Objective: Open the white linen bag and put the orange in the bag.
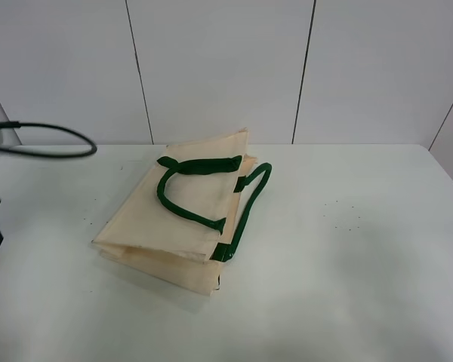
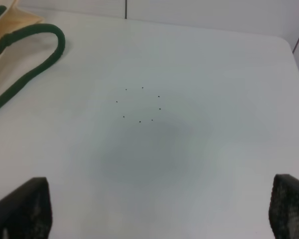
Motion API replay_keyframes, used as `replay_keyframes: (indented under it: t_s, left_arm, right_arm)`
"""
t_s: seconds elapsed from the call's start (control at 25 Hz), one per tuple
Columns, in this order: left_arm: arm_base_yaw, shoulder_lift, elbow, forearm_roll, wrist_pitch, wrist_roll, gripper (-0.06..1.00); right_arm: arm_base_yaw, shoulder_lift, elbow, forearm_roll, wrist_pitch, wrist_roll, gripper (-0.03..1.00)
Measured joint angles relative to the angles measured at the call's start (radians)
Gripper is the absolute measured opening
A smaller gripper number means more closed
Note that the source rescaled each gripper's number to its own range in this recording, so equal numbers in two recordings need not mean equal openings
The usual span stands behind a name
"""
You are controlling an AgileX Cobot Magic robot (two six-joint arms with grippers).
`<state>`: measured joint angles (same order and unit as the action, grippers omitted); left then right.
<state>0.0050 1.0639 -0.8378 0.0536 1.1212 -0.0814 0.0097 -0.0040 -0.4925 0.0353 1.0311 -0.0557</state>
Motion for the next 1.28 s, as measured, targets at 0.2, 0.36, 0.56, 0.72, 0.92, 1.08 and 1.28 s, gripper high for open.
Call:
replay_keyframes:
  t_s: [0.2, 0.36, 0.56, 0.72, 0.92, 1.08, 1.28]
  left_arm:
    - [0.0, -0.358, 0.243, -0.001, -0.064, 0.023, 0.96]
    - [-0.001, -0.619, 0.331, -0.018, -0.062, 0.034, 0.96]
    - [-0.001, -0.892, 0.341, -0.063, -0.064, 0.074, 0.96]
    - [-0.001, -1.032, 0.341, -0.064, -0.064, 0.081, 0.95]
    - [-0.001, -1.065, 0.341, -0.064, -0.063, 0.081, 0.95]
    - [-0.001, -1.065, 0.341, -0.064, -0.063, 0.081, 0.95]
    - [-0.001, -1.066, 0.341, -0.064, -0.063, 0.081, 0.95]
  right_arm:
    - [0.0, 0.0, 0.0, 0.0, 0.0, 0.0, 1.0]
    - [0.0, 0.0, 0.0, 0.0, 0.0, 0.0, 1.0]
    - [0.0, 0.0, 0.0, 0.0, 0.0, 0.0, 1.0]
    - [0.0, 0.0, 0.0, 0.0, 0.0, 0.0, 1.0]
    - [0.0, 0.0, 0.0, 0.0, 0.0, 0.0, 1.0]
    - [0.0, 0.0, 0.0, 0.0, 0.0, 0.0, 1.0]
    - [0.0, 0.0, 0.0, 0.0, 0.0, 0.0, 1.0]
